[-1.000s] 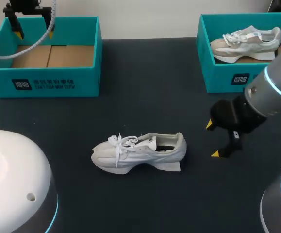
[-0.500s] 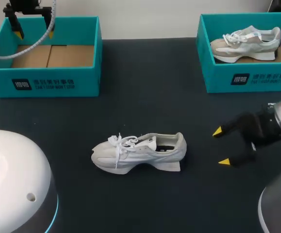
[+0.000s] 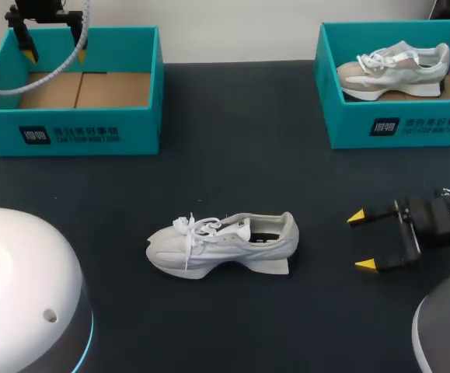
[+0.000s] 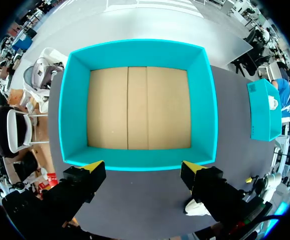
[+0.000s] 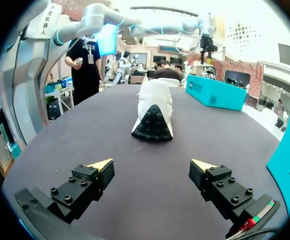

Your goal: Take the shoe out of the shoebox, open the shoe tongue, remove and reinsert the insole, then place the shoe into the shoebox

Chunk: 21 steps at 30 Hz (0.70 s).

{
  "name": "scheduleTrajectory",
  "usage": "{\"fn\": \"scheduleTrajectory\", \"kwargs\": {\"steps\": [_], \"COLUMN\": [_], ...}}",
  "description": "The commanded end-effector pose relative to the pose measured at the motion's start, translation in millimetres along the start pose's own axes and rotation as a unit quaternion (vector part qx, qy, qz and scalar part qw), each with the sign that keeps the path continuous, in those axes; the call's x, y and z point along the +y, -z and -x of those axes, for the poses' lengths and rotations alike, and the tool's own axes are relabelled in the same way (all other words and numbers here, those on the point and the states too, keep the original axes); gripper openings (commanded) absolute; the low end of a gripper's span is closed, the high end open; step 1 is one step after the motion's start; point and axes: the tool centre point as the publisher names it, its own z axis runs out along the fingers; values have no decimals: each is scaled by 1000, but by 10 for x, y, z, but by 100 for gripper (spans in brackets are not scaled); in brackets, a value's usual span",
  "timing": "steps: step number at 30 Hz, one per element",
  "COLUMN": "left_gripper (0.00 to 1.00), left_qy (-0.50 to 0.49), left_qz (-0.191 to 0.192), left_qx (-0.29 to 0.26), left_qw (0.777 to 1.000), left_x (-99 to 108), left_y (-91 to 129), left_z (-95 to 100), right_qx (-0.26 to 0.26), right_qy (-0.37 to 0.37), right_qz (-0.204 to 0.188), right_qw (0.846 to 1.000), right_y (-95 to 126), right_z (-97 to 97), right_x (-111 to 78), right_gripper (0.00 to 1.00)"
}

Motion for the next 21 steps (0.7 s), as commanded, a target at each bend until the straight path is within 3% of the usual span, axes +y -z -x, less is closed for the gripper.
{"fn": "scheduleTrajectory", "kwargs": {"steps": [1, 21], "left_gripper": [100, 100], "left_qy": [0, 0], "left_qz": [0, 0], "left_qx": [0, 0], "left_qw": [1000, 1000], "left_x": [0, 0], "left_y": [0, 0], "left_z": [1, 1], "right_qx": [-1, -10], "right_qy": [2, -7], "right_qz": [-3, -14], "right_qw": [1000, 1000], "right_y": [-3, 3], "right_z": [22, 23], "right_x": [19, 31], "right_gripper": [100, 100]}}
